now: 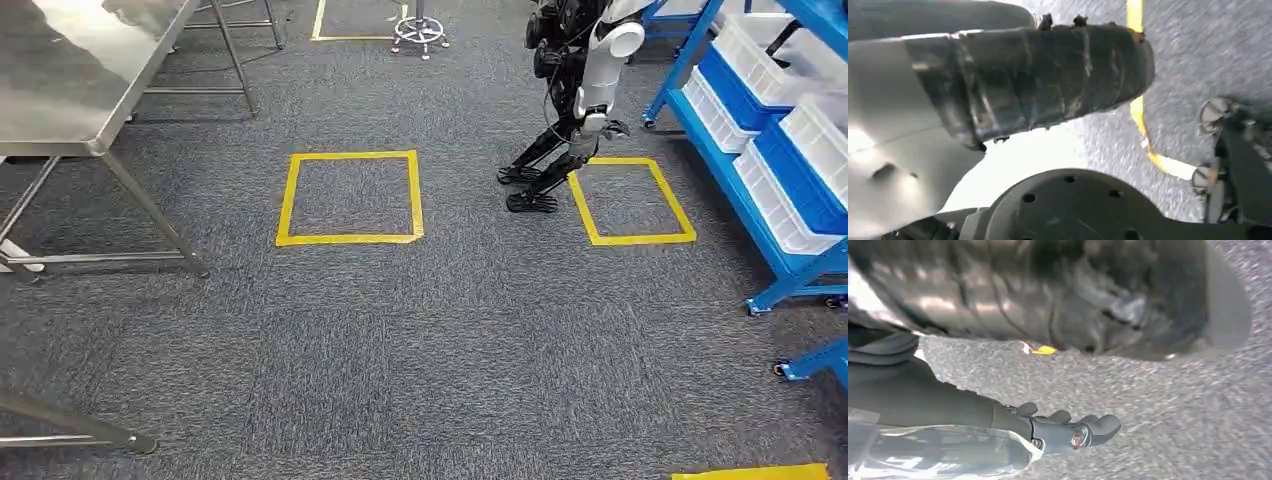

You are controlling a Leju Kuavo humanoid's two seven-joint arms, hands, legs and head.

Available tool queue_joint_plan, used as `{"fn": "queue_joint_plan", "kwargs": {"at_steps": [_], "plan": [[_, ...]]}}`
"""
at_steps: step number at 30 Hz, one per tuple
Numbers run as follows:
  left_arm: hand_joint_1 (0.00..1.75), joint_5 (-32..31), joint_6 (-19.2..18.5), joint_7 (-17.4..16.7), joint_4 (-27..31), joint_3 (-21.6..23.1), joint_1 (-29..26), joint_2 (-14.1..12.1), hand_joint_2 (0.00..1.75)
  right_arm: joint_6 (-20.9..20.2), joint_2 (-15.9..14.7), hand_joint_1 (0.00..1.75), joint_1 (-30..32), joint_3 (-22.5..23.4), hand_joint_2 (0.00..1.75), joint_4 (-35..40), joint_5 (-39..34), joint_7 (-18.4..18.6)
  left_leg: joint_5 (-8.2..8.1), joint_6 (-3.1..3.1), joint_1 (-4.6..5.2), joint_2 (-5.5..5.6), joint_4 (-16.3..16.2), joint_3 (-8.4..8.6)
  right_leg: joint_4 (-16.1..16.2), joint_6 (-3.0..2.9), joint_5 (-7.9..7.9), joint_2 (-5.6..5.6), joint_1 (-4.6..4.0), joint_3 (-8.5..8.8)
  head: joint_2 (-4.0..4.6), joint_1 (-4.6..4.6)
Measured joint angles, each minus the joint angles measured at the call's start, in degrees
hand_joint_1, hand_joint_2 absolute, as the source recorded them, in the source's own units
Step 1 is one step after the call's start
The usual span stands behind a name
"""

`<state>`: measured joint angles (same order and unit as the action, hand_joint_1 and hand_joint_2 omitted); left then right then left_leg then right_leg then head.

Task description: Take the parts from the cabinet and place them on the table.

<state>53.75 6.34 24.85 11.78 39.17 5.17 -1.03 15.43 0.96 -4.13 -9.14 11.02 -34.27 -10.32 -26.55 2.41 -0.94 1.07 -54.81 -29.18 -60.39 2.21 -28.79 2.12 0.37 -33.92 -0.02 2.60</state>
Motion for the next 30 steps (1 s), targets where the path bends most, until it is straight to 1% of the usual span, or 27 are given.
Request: {"fn": "queue_joint_plan", "kwargs": {"at_steps": [1,2,3,4,5,6,7,8,9,10,12,13,14,15,16,17,18,19,20,21,22,23,24,26,28,29,30], "plan": [[0.00,0.00,0.02,0.00,0.00,0.00,-0.09,0.02,0.00,0.00,0.04,0.00,-0.16,-0.02,0.00,0.00,0.00,0.00,-0.04,0.03,0.15,-0.77,-0.02,-0.08,-4.98,0.22,-2.26,-0.98,0.10,-2.55,0.00,-0.04],[0.00,0.00,0.00,0.00,0.00,0.00,-0.22,0.02,0.00,0.00,0.11,0.00,-0.20,-0.02,0.00,0.00,0.02,0.02,-0.14,0.08,0.26,-1.63,-0.02,-0.11,-9.56,0.39,-4.02,-1.47,0.12,-4.88,0.00,-0.02],[0.00,0.00,0.00,0.00,0.00,0.00,-0.28,0.02,0.00,0.00,0.15,0.00,-0.14,-0.02,0.00,0.00,0.02,0.02,-0.24,0.08,0.31,-2.45,-0.04,-0.13,-12.67,0.49,-4.76,-1.67,0.14,-6.52,0.00,-0.02],[0.00,-0.02,-0.02,0.00,0.00,0.00,-0.25,0.02,0.00,0.00,0.15,0.00,-0.13,-0.04,0.00,0.00,0.04,0.07,-0.33,0.06,0.32,-3.17,-0.05,-0.06,-12.67,0.46,-4.06,-1.79,0.13,-6.59,0.00,-0.02],[0.00,0.00,-0.04,0.00,0.00,0.00,-0.18,0.02,0.00,0.00,0.15,0.00,-0.04,-0.04,0.00,-0.02,0.04,0.24,-0.46,-0.02,0.34,-3.79,-0.05,0.04,-9.90,0.36,-2.19,-1.95,0.13,-5.23,0.00,-0.02],[0.00,-0.02,-0.11,0.00,0.00,0.00,-0.13,0.04,0.00,0.00,0.13,0.00,0.09,-0.04,0.00,-0.02,0.04,0.26,-0.56,-0.16,0.35,-4.35,-0.05,0.20,-5.28,0.17,0.16,-2.32,0.11,-2.86,0.00,-0.04],[0.00,-0.02,-0.13,0.00,0.00,0.00,-0.11,0.07,0.00,0.00,0.13,0.00,0.11,-0.04,0.00,0.00,0.04,0.26,-0.73,-0.39,0.35,-4.95,-0.05,0.45,0.73,-0.14,2.62,-3.42,0.04,0.39,0.00,-0.04],[0.00,0.00,-0.18,0.00,0.00,0.00,-0.11,0.11,0.00,0.00,0.13,0.00,-0.03,-0.04,0.00,0.00,0.04,0.26,-0.90,-0.62,0.44,-5.51,-0.05,0.73,5.25,-0.50,3.84,-5.78,-0.12,3.05,0.00,-0.04],[0.00,-0.02,-0.17,0.00,0.00,0.00,-0.10,0.11,0.00,0.00,0.15,0.00,-0.29,-0.04,0.00,0.00,0.04,0.28,-1.36,-1.09,0.85,-6.09,-0.19,0.89,6.33,-0.84,3.65,-6.83,-0.32,3.36,0.00,0.07],[0.00,-0.02,-0.15,-0.13,0.00,0.00,-0.12,0.13,0.00,0.00,0.17,0.00,-0.36,-0.04,0.00,0.00,0.04,0.28,-1.38,-1.39,0.71,-6.50,-0.05,1.06,6.34,-1.22,3.80,-5.62,-0.46,3.31,0.00,0.09],[0.00,-0.02,-0.20,-0.24,0.00,0.00,0.14,0.11,0.00,0.00,0.13,0.00,-0.13,-0.04,0.00,0.00,0.04,0.28,-1.44,-2.07,0.55,-7.52,0.35,1.63,6.25,-1.80,3.65,-4.55,-0.66,3.06,0.00,0.04],[0.00,-0.02,-0.20,-0.15,0.04,0.00,0.31,0.11,0.00,0.00,0.13,0.00,-0.21,-0.04,0.00,0.00,0.04,0.28,-1.81,-2.56,0.57,-7.88,0.40,1.96,7.06,-2.29,4.05,-3.79,-0.38,3.76,0.00,0.04],[0.00,-0.02,-0.20,-0.17,0.04,0.00,0.41,-0.04,0.00,0.00,0.22,0.00,0.02,-0.07,0.00,0.00,0.04,0.28,-2.53,-2.89,0.34,-5.22,-0.49,1.88,7.57,-2.52,4.32,-3.33,-0.15,4.08,0.00,0.18],[0.00,-0.02,-0.20,-0.24,0.04,0.00,0.33,-0.07,0.00,0.00,0.20,0.00,-0.03,-0.05,0.00,-0.02,0.07,0.33,-4.39,-2.97,0.31,-2.96,-3.41,0.53,7.72,-2.79,4.45,-2.93,-0.07,4.22,0.00,0.26],[0.00,-0.02,-0.20,-0.31,0.04,0.00,0.24,-0.17,0.00,0.00,0.13,0.00,-0.19,-0.06,0.00,-0.02,0.07,0.33,-6.94,-3.00,0.31,-1.90,-8.49,-2.07,7.73,-3.02,4.48,-2.26,-0.07,4.19,0.00,0.39],[0.00,-0.02,-0.20,-0.31,0.04,0.00,0.10,-0.24,0.00,0.00,0.17,0.00,-0.29,-0.07,0.00,0.00,0.09,0.33,-8.94,-3.05,0.31,-1.57,-13.46,-4.60,7.71,-3.07,4.45,-1.51,-0.13,4.17,0.00,0.35],[0.00,-0.02,-0.20,-0.31,0.04,0.00,-0.02,-0.28,0.00,0.00,0.24,0.00,-0.28,-0.07,0.00,0.00,0.09,0.33,-10.00,-3.05,0.32,-1.39,-17.39,-6.76,7.69,-3.14,4.40,-0.70,-0.21,4.20,0.00,0.35],[0.00,-0.02,-0.20,-0.31,0.04,0.00,-0.22,-0.31,0.00,-0.02,0.37,0.00,-0.27,-0.07,0.00,0.00,0.09,0.33,-9.63,-2.98,0.32,-1.29,-19.09,-8.04,7.60,-3.18,4.36,0.18,-0.26,4.24,0.00,0.35],[0.00,-0.02,-0.20,-0.31,0.04,0.00,-0.30,-0.42,0.00,-0.02,0.42,0.00,-0.22,-0.07,0.00,0.00,0.09,0.33,-7.75,-2.82,0.32,-1.24,-17.83,-7.95,7.50,-3.20,4.29,1.11,-0.31,4.31,0.00,0.35],[0.00,-0.02,-0.20,-0.26,0.04,0.00,-0.29,-0.46,0.00,-0.09,0.44,0.00,-0.17,-0.11,0.00,0.00,0.09,0.33,-4.91,-2.59,0.32,-0.93,-14.24,-6.72,7.37,-3.17,4.21,1.98,-0.33,4.36,0.00,0.35],[0.00,-0.02,-0.20,-0.26,0.02,0.00,-0.23,-0.55,0.00,-0.09,0.46,0.00,-0.16,-0.20,0.00,0.00,0.09,0.33,-1.80,-2.24,0.36,-0.14,-9.17,-4.73,7.26,-3.09,4.12,2.84,-0.33,4.43,0.00,0.35],[0.00,-0.02,-0.20,-0.26,0.02,0.00,-0.21,-0.70,0.00,-0.15,0.52,0.00,-0.17,-0.41,0.00,0.00,0.09,0.33,0.54,-1.86,0.39,1.74,-4.42,-2.79,7.24,-3.00,4.07,3.53,-0.30,4.47,0.00,0.35],[0.00,-0.02,-0.20,-0.30,0.00,0.00,-0.26,-0.94,0.00,-0.35,0.57,0.00,-0.29,-0.57,0.00,0.00,0.09,0.31,1.29,-1.58,0.54,4.30,-1.24,-1.86,6.99,-2.71,3.87,4.08,-0.55,4.27,0.00,0.33],[0.00,-0.02,-0.31,-0.41,0.00,0.00,-0.15,-1.01,0.00,-0.70,0.70,0.00,-0.31,-0.77,0.00,0.00,0.07,0.31,1.03,-1.43,0.62,3.25,-0.27,-1.40,6.73,-2.08,3.58,5.45,-0.53,3.98,0.00,0.24],[0.00,-0.02,-0.39,-0.39,0.00,0.00,0.11,-0.90,0.00,-0.70,0.59,0.00,0.06,-0.94,0.00,-0.02,0.04,0.31,1.09,-0.86,0.59,2.08,0.07,-1.03,6.98,-1.34,3.57,6.91,-0.43,3.91,0.00,0.26],[0.00,-0.02,-0.46,-0.39,0.02,0.00,0.23,-0.63,0.00,-0.70,0.44,0.00,0.14,-0.96,0.00,-0.02,0.02,0.31,1.44,-0.59,0.28,0.93,0.58,-0.78,6.07,-1.23,3.02,5.30,-0.52,3.88,0.00,0.26],[0.00,-0.02,-0.44,-0.41,0.02,0.00,0.20,-0.52,0.00,-0.70,0.44,0.00,0.07,-1.01,0.00,-0.02,0.02,0.33,1.44,-0.45,0.33,0.48,0.74,-0.74,3.61,-0.90,1.21,2.11,-0.66,2.53,0.00,0.00]]}}
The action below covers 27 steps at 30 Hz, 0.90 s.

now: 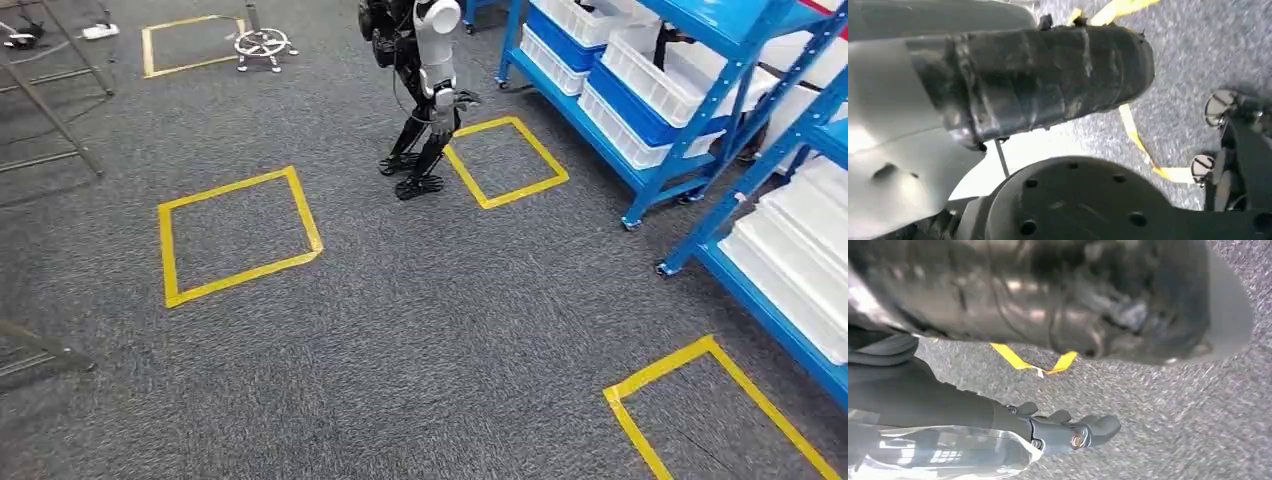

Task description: Take the parts from the cabinet and place them on the table.

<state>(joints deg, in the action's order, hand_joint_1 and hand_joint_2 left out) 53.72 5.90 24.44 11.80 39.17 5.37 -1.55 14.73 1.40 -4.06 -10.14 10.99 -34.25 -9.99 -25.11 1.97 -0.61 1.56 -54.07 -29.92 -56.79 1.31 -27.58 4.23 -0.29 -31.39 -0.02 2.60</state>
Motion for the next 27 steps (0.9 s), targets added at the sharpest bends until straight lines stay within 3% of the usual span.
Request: {"fn": "queue_joint_plan", "kwargs": {"at_steps": [1,3,4,5,7,8,9,10,13,14,15,16,18,19,20,21,23,24,25,27], "plan": [[0.00,0.00,0.02,-0.07,-0.02,0.00,-0.20,0.09,0.00,0.00,0.00,0.00,-0.18,-0.04,0.00,0.02,0.00,0.00,-0.09,0.21,0.05,-0.72,-0.01,-0.03,-4.29,0.25,-2.39,-1.74,0.16,-2.27,0.00,-0.06],[0.00,0.00,0.07,-0.11,-0.02,0.00,-0.55,0.24,0.00,0.00,0.00,0.00,-0.31,-0.11,0.00,0.02,0.00,0.00,-0.34,0.35,0.18,-2.53,-0.04,0.00,-14.07,0.77,-6.39,-3.41,0.37,-7.30,0.00,-0.04],[0.00,0.00,0.07,-0.15,-0.04,0.00,-0.60,0.26,0.00,0.00,0.00,0.00,-0.25,-0.15,0.00,0.02,-0.02,0.00,-0.45,0.33,0.18,-3.35,-0.06,0.01,-16.33,0.96,-6.59,-3.70,0.47,-8.61,0.00,-0.04],[0.00,0.00,0.07,-0.17,-0.04,0.00,-0.57,0.28,0.00,0.00,-0.02,0.00,-0.23,-0.17,0.00,0.00,-0.02,0.00,-0.60,0.27,0.16,-4.00,-0.06,0.14,-15.54,1.07,-5.45,-3.90,0.60,-8.30,0.00,-0.04],[0.00,0.00,0.04,-0.20,-0.02,0.00,-0.47,0.37,0.00,0.00,-0.13,0.00,0.05,-0.20,0.00,0.00,-0.02,0.02,-0.98,-0.04,0.09,-5.19,-0.08,0.63,-6.98,1.05,-0.62,-4.83,0.75,-4.10,0.00,-0.06],[0.00,0.00,0.04,-0.17,-0.02,0.00,-0.44,0.46,0.00,0.00,-0.24,0.00,0.01,-0.24,0.00,0.00,-0.02,0.02,-1.22,-0.26,0.07,-5.79,-0.08,1.00,-1.66,0.89,1.61,-6.34,0.74,-1.24,0.00,-0.07],[0.00,0.00,0.04,-0.17,-0.02,0.00,-0.45,0.50,0.00,-0.02,-0.26,0.00,-0.15,-0.28,0.00,0.02,-0.02,0.02,-1.51,-0.61,0.41,-6.36,-0.10,1.29,2.18,0.71,2.47,-9.00,0.61,0.96,0.00,-0.13],[0.00,0.00,0.07,-0.18,-0.04,0.00,-0.46,0.52,0.00,-0.02,-0.31,0.00,-0.42,-0.33,0.00,0.02,-0.02,0.04,-2.03,-1.04,0.63,-6.97,-0.47,1.36,2.87,0.03,2.57,-8.26,0.54,0.86,0.00,-0.02],[0.00,0.00,0.07,-0.17,-0.02,0.00,-0.06,0.52,0.00,-0.02,-0.33,0.00,-0.08,-0.37,0.00,0.00,0.00,0.13,-2.43,-1.97,0.45,-8.66,-0.15,2.28,2.80,-0.98,2.32,-6.28,0.34,0.74,0.00,0.22],[0.00,0.00,0.04,-0.09,0.00,0.00,0.05,0.50,0.00,-0.02,-0.33,0.00,-0.13,-0.37,0.00,0.02,0.00,0.22,-2.92,-2.43,0.28,-8.11,-0.35,2.42,3.27,-1.48,2.68,-5.67,0.82,1.27,0.00,0.24],[0.00,0.00,0.07,-0.09,0.00,0.00,0.15,0.46,0.00,-0.04,-0.31,0.00,-0.03,-0.39,0.00,0.02,0.00,0.28,-4.07,-2.72,0.13,-5.06,-1.86,2.07,3.45,-1.60,2.74,-5.24,0.85,1.42,0.00,0.42],[0.00,0.00,0.07,-0.13,0.00,0.00,0.02,0.44,0.00,-0.07,-0.37,0.00,-0.11,-0.39,0.00,0.00,0.02,0.33,-6.49,-2.75,0.11,-3.15,-5.80,0.23,3.45,-1.81,2.76,-4.72,0.90,1.42,0.00,0.50],[0.00,0.00,0.07,-0.20,0.00,0.00,-0.26,0.24,0.00,-0.07,-0.37,0.00,-0.33,-0.41,0.00,0.00,0.02,0.33,-10.86,-2.82,0.07,-2.11,-16.00,-4.78,3.45,-2.10,2.75,-3.23,0.82,1.40,0.00,0.66],[0.00,0.00,0.04,-0.17,0.00,0.00,-0.42,0.17,0.00,-0.09,-0.35,0.00,-0.32,-0.42,0.00,0.00,0.02,0.37,-11.53,-2.81,0.07,-1.96,-19.41,-6.74,3.43,-2.14,2.71,-2.31,0.75,1.45,0.00,0.63],[0.00,0.00,0.02,-0.17,0.00,0.00,-0.47,0.13,0.00,-0.09,-0.35,0.00,-0.31,-0.42,0.00,0.00,0.00,0.50,-10.67,-2.75,0.07,-1.80,-19.79,-7.33,3.42,-2.14,2.69,-1.54,0.75,1.53,0.00,0.63],[0.00,0.00,0.02,-0.13,0.00,0.00,-0.48,0.13,0.00,-0.11,-0.35,0.00,-0.26,-0.42,0.00,0.00,-0.02,0.72,-8.58,-2.61,0.07,-1.70,-17.64,-6.73,3.39,-2.13,2.65,-0.67,0.75,1.67,0.00,0.66],[0.00,0.00,-0.02,-0.11,0.00,0.00,-0.39,0.11,0.00,-0.31,-0.37,0.00,-0.18,-0.42,0.00,0.00,-0.02,0.92,-2.47,-2.14,0.05,-0.65,-7.60,-2.64,3.38,-1.93,2.49,1.06,0.81,2.06,0.00,0.66],[0.00,0.00,-0.02,-0.11,-0.02,0.00,-0.44,0.02,0.00,-0.31,-0.35,0.00,-0.20,-0.39,0.00,0.00,-0.02,0.94,-0.38,-1.94,-0.10,2.44,-2.99,-0.85,3.38,-1.74,2.41,1.68,0.94,1.97,0.00,0.66],[0.00,0.00,-0.02,-0.17,-0.04,0.00,-0.46,0.00,0.00,-0.31,-0.37,0.00,-0.43,-0.42,0.00,0.00,-0.02,1.00,-0.76,-1.66,-0.25,3.48,-0.86,0.00,2.78,-1.28,2.14,2.49,0.51,1.69,0.00,0.66],[0.00,0.00,-0.04,-0.17,-0.02,0.00,-0.29,0.00,0.00,-0.31,-0.35,0.00,-0.30,-0.44,0.00,0.02,-0.02,1.01,-1.02,-1.54,0.02,2.40,-1.10,-0.10,3.09,-0.54,2.25,3.69,0.89,1.37,0.00,0.59]]}}
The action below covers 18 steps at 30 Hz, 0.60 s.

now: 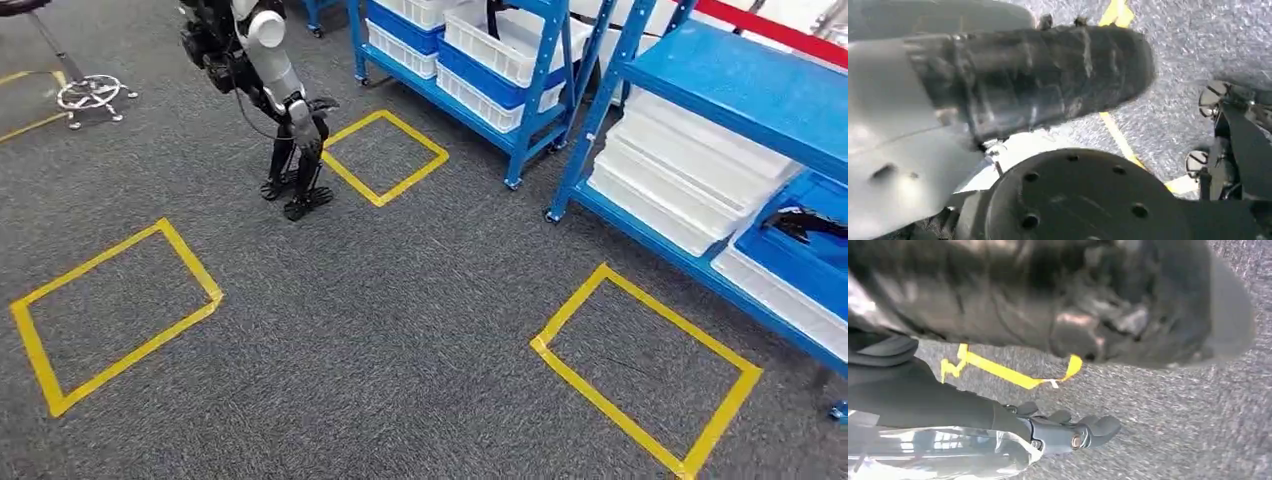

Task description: Take the parts from the cabinet and place them on the table.

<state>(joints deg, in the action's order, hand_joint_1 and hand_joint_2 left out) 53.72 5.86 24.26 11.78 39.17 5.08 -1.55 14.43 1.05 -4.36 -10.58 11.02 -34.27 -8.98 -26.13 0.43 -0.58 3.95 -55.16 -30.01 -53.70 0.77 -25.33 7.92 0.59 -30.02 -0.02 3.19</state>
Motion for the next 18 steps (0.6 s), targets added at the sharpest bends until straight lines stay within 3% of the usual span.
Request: {"fn": "queue_joint_plan", "kwargs": {"at_steps": [2,3,4,5,6,7,8,9,11,12,13,17,18], "plan": [[0.00,0.00,-0.02,0.02,0.02,0.00,0.19,0.35,0.00,0.00,-0.22,0.00,0.33,0.00,0.00,-0.02,0.00,0.00,0.33,0.67,-0.27,-1.46,0.55,0.23,0.15,0.77,0.03,0.93,0.01,-0.03,0.00,0.00],[0.00,0.00,-0.04,0.11,0.02,0.00,0.28,0.44,0.00,-0.02,-0.20,0.00,0.38,0.00,0.00,-0.02,0.02,0.00,0.53,0.98,-0.36,-2.35,0.81,0.36,-0.99,0.87,-0.80,-2.57,-0.19,-0.47,0.00,-0.10],[0.00,0.00,-0.04,0.11,0.02,0.00,0.21,0.52,0.00,-0.02,-0.20,0.00,0.32,0.00,0.00,-0.04,0.02,0.02,0.51,1.35,-0.26,-2.97,0.88,0.34,-4.37,1.07,-2.97,-5.53,-0.22,-2.20,0.00,-0.46],[0.00,0.00,-0.04,0.02,0.00,0.00,0.05,0.59,0.00,-0.04,-0.17,0.00,0.11,0.00,0.00,-0.02,0.04,0.02,0.41,1.51,-0.12,-3.71,0.87,0.35,-9.32,1.28,-5.44,-6.78,-0.11,-4.69,0.00,-0.44],[0.00,0.00,-0.02,0.02,0.00,0.00,-0.09,0.63,0.00,-0.07,-0.13,0.00,0.04,-0.02,0.00,-0.02,0.04,0.02,0.34,1.59,-0.02,-4.58,0.86,0.37,-14.19,1.46,-7.43,-7.26,-0.08,-7.12,0.00,-0.44],[0.00,0.00,-0.02,0.02,0.00,0.00,-0.16,0.66,0.00,-0.07,-0.09,0.00,0.06,-0.02,0.00,-0.02,0.04,0.02,0.24,1.70,0.08,-5.38,0.84,0.35,-18.14,1.60,-8.65,-7.43,-0.07,-9.17,0.00,-0.44],[0.00,0.00,-0.04,0.02,0.00,0.00,-0.15,0.68,0.00,-0.07,-0.07,0.00,0.07,-0.04,0.00,-0.02,0.09,0.02,0.16,1.74,0.15,-6.09,0.83,0.38,-19.61,1.68,-8.55,-7.53,-0.07,-10.05,0.00,-0.44],[0.00,0.00,-0.07,0.04,0.00,0.00,-0.08,0.68,0.00,-0.07,-0.07,0.00,0.11,-0.04,0.00,-0.02,0.15,0.09,0.03,1.77,0.24,-6.76,0.83,0.52,-18.08,1.59,-7.00,-7.60,-0.08,-9.29,0.00,-0.44],[0.00,0.00,-0.22,0.04,0.00,0.00,0.00,0.77,0.00,-0.07,-0.09,0.00,0.34,-0.04,0.00,-0.02,0.17,0.33,-0.25,1.65,0.41,-7.90,0.82,0.97,-8.65,0.96,-2.05,-8.38,-0.20,-4.45,0.00,-0.44],[0.00,0.00,-0.24,0.04,0.00,0.00,0.01,0.83,0.00,-0.07,-0.09,0.00,0.24,-0.07,0.00,-0.02,0.24,0.33,-0.42,1.50,0.51,-8.45,0.82,1.29,-3.19,0.30,-0.08,-10.65,-0.55,-1.45,0.00,-0.44],[0.00,0.00,-0.24,0.04,0.00,0.00,-0.03,0.90,0.00,-0.07,-0.11,0.00,-0.06,-0.07,0.00,0.00,0.37,0.35,-0.78,1.18,0.96,-9.08,0.65,1.44,-0.14,-0.16,-0.04,-13.42,-1.09,-0.08,0.00,-0.46],[0.00,0.02,-0.33,0.09,0.00,0.00,0.31,0.94,0.00,-0.09,-0.02,0.00,-0.08,-0.28,0.00,-0.02,0.85,0.42,-1.34,0.11,0.92,-11.49,0.81,2.19,0.14,-0.90,0.33,-10.29,-1.05,-0.35,0.00,-0.28],[0.00,0.02,-0.42,0.13,0.00,0.00,0.46,0.77,0.00,-0.09,0.04,0.00,-0.10,-0.44,0.00,0.00,0.94,0.44,-1.88,-0.38,0.66,-9.39,0.19,2.14,0.76,-1.19,0.81,-9.73,-0.51,0.19,0.00,-0.24]]}}
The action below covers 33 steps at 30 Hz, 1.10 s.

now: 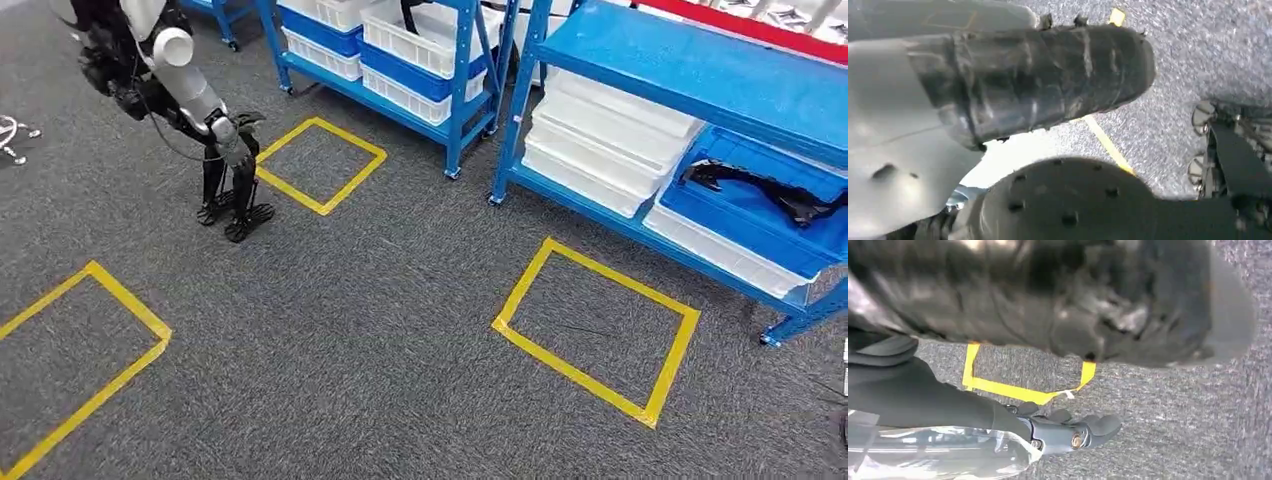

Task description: Take the parts from the cabinet and place them on the table.

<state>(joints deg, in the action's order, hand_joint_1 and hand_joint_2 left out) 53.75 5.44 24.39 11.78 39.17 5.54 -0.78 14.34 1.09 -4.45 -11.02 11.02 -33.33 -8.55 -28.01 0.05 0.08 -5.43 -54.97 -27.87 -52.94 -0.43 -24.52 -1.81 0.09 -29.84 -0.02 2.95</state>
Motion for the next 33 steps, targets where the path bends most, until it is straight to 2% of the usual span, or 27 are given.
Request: {"fn": "queue_joint_plan", "kwargs": {"at_steps": [1,2,4,5,6,7,8,9,10,11,12,14,15,16,17,19,20,21,22,24,25,26,29,30,31,32,33], "plan": [[0.00,0.00,0.00,0.00,0.00,0.00,-0.05,-0.07,0.00,0.00,0.04,0.00,0.00,-0.15,0.00,-0.02,0.13,0.07,-1.56,-0.33,-0.15,2.88,-2.09,-0.84,0.18,-0.14,0.10,0.45,0.03,0.10,0.00,0.18],[0.00,0.00,0.00,-0.13,0.00,0.00,-0.20,-0.13,0.00,-0.02,0.00,0.00,-0.04,-0.24,0.00,-0.02,0.15,0.15,-3.94,-0.53,-0.31,4.21,-6.10,-2.69,0.18,-0.37,0.21,0.98,0.09,0.03,0.00,0.26],[0.00,0.04,-0.02,-0.13,0.00,0.00,-0.51,-0.31,0.00,-0.39,0.02,0.00,-0.16,-0.61,0.00,-0.02,0.18,0.22,-7.97,-0.88,-0.55,4.86,-15.44,-7.09,0.12,-0.43,0.20,2.49,0.09,-0.05,0.00,0.26],[0.00,0.04,-0.04,-0.13,0.00,0.00,-0.70,-0.48,0.00,-0.63,0.02,0.00,-0.14,-0.66,0.00,-0.02,0.18,0.31,-8.40,-1.01,-0.63,4.88,-18.10,-8.51,0.05,-0.43,0.19,3.41,0.11,-0.06,0.00,0.29],[0.00,0.04,-0.09,-0.11,0.00,0.00,-0.73,-0.57,0.00,-0.66,0.05,0.00,-0.08,-0.68,0.00,-0.02,0.18,0.31,-7.21,-1.12,-0.75,4.92,-17.72,-8.55,-0.06,-0.36,0.15,4.36,0.17,-0.01,0.00,0.26],[0.00,0.04,-0.09,-0.04,0.00,0.00,-0.73,-0.61,0.00,-0.66,0.07,0.00,-0.03,-0.72,0.00,-0.02,0.18,0.31,-5.26,-1.15,-0.87,5.03,-15.35,-7.62,-0.22,-0.24,0.08,5.10,0.27,0.00,0.00,0.26],[0.00,0.04,-0.09,-0.04,0.00,0.00,-0.68,-0.64,0.00,-0.66,0.09,0.00,-0.01,-0.83,0.00,-0.02,0.18,0.31,-2.19,-1.21,-1.04,5.55,-10.43,-5.50,-0.44,-0.01,-0.06,6.03,0.42,0.07,0.00,0.26],[0.00,0.04,-0.09,-0.07,0.00,0.00,-0.63,-0.68,0.00,-0.66,0.09,0.00,-0.04,-0.94,0.00,-0.02,0.18,0.31,0.52,-1.31,-1.29,7.02,-5.22,-3.17,-0.72,0.29,-0.25,6.82,0.58,0.09,0.00,0.26],[0.00,0.04,-0.09,-0.07,0.00,0.00,-0.71,-0.68,0.00,-0.66,0.07,0.00,-0.08,-0.94,0.00,-0.02,0.18,0.31,1.28,-1.35,-1.77,10.63,-1.60,-1.69,-1.08,0.68,-0.42,7.56,0.54,-0.19,0.00,0.31],[0.00,0.04,-0.09,-0.24,0.00,0.00,-0.70,-0.68,0.00,-0.66,0.07,0.00,-0.24,-0.96,0.00,0.00,0.18,0.31,0.61,-1.10,-1.88,10.93,-0.34,-1.23,-1.88,1.16,-0.68,8.31,0.45,-0.68,0.00,0.22],[0.00,0.04,-0.15,-0.18,0.00,0.00,-0.64,-0.68,0.00,-0.66,0.07,0.00,-0.25,-0.98,0.00,0.00,0.18,0.31,0.68,-0.88,-1.62,10.24,-0.87,-1.49,-1.60,1.66,-0.37,8.98,0.70,-0.99,0.00,0.18],[0.00,0.04,-0.15,-0.13,0.00,0.00,-0.53,-0.66,0.00,-0.66,0.02,0.00,0.16,-1.03,0.00,-0.02,0.18,0.31,0.76,0.09,-1.33,8.91,-0.82,-1.40,-1.06,2.57,-0.01,10.37,0.99,-1.22,0.00,0.28],[0.00,0.04,-0.11,-0.07,0.00,0.00,-0.43,-0.31,0.00,-0.66,-0.11,0.00,0.17,-1.03,0.00,-0.02,0.18,0.31,1.13,0.66,-1.80,7.98,-0.27,-1.35,-1.33,2.79,-0.20,10.07,0.96,-1.27,0.00,0.20],[0.00,0.04,-0.11,-0.04,0.00,0.00,-0.38,-0.20,0.00,-0.66,-0.02,0.00,0.15,-1.03,0.00,-0.02,0.18,0.31,1.29,0.95,-1.67,7.33,-0.10,-1.32,-2.98,2.92,-1.35,6.00,0.66,-2.08,0.00,0.09],[0.00,0.04,-0.11,-0.09,0.00,0.00,-0.46,-0.13,0.00,-0.66,-0.02,0.00,0.10,-1.05,0.00,-0.02,0.18,0.33,1.31,1.33,-1.51,6.68,-0.03,-1.34,-6.52,3.10,-3.48,3.67,0.69,-3.92,0.00,-0.15],[0.00,0.07,-0.11,-0.07,0.00,0.00,-0.65,-0.11,0.00,-0.66,0.04,0.00,-0.12,-1.07,0.00,-0.02,0.18,0.33,1.19,1.60,-1.10,4.91,-0.05,-1.46,-16.52,3.35,-7.95,2.32,0.72,-8.85,0.00,-0.15],[0.00,0.37,-0.20,0.17,0.00,0.00,-0.69,-0.09,0.00,-0.68,0.07,0.00,-0.09,-1.09,0.00,-0.02,0.11,0.33,1.11,1.71,-0.94,4.03,-0.05,-1.48,-20.07,3.38,-8.89,2.19,0.72,-10.56,0.00,-0.13],[0.00,0.50,-0.33,0.31,0.00,0.00,-0.66,-0.09,0.00,-0.68,0.07,0.00,-0.02,-1.11,0.00,-0.02,0.00,0.33,1.05,1.78,-0.76,3.27,-0.05,-1.42,-20.60,3.27,-8.42,2.17,0.71,-10.78,0.00,-0.13],[0.00,0.57,-0.53,0.46,0.00,0.00,-0.59,-0.09,0.00,-0.68,0.07,0.00,0.16,-1.14,0.00,-0.02,-0.13,0.33,0.98,1.86,-0.58,2.66,-0.05,-1.33,-18.25,3.00,-6.76,2.10,0.66,-9.50,0.00,-0.13],[0.00,0.59,-0.68,0.48,0.00,0.00,-0.48,-0.05,0.00,-0.68,0.04,0.00,0.20,-1.14,0.00,-0.02,-0.13,0.33,0.79,1.87,-0.25,1.53,-0.04,-1.03,-9.39,1.99,-2.57,1.11,0.24,-4.76,0.00,-0.13],[0.00,0.63,-0.72,0.55,0.00,0.00,-0.44,0.06,0.00,-0.66,0.00,0.00,0.01,-1.16,0.00,0.00,-0.13,0.33,0.69,1.78,-0.21,0.90,-0.04,-0.81,-3.87,0.99,-0.87,-1.48,-0.41,-1.60,0.00,-0.13],[0.00,0.79,-0.83,0.57,0.00,0.00,-0.49,0.15,0.00,-0.66,0.00,0.00,-0.29,-1.16,0.00,0.00,-0.17,0.33,0.27,1.38,0.48,0.31,-0.38,-0.85,-1.55,0.63,-1.04,-2.95,-0.97,-0.75,0.00,-0.17],[0.00,0.98,-0.94,0.66,0.00,0.00,-0.35,0.17,0.00,-0.66,0.00,0.00,-0.04,-1.22,0.00,0.00,-0.22,0.33,0.09,0.75,0.25,-1.65,0.15,-0.15,-1.67,0.17,-0.84,-0.90,-1.03,-1.01,0.00,0.05],[0.00,1.01,-1.05,0.78,0.02,0.00,-0.14,0.15,0.00,-0.66,0.02,0.00,-0.04,-1.27,0.00,0.00,-0.22,0.33,-0.14,0.33,0.30,-1.89,0.21,0.27,-0.81,-0.19,-0.48,-0.22,-0.66,-0.43,0.00,-0.06],[0.00,1.01,-1.05,0.87,0.02,-0.02,0.01,0.00,0.00,-0.68,0.13,0.00,0.09,-1.31,0.00,0.00,-0.17,0.46,-0.84,-0.13,0.10,1.24,-0.61,0.25,-0.19,-0.31,-0.10,0.12,-0.30,0.06,0.00,0.11],[0.00,1.05,-1.05,0.76,0.02,-0.02,-0.10,-0.09,0.00,-0.68,0.15,0.00,0.07,-1.33,0.00,-0.02,-0.11,0.59,-2.90,-0.35,-0.04,3.42,-3.45,-1.06,-0.01,-0.55,0.03,0.58,-0.18,0.14,0.00,0.11],[0.00,1.07,-1.05,0.68,0.02,-0.02,-0.21,-0.13,0.00,-0.70,0.20,0.00,-0.07,-1.35,0.00,-0.02,0.00,0.59,-5.25,-0.53,-0.24,4.42,-7.86,-3.13,0.00,-0.74,0.17,1.29,-0.11,0.07,0.00,0.26]]}}
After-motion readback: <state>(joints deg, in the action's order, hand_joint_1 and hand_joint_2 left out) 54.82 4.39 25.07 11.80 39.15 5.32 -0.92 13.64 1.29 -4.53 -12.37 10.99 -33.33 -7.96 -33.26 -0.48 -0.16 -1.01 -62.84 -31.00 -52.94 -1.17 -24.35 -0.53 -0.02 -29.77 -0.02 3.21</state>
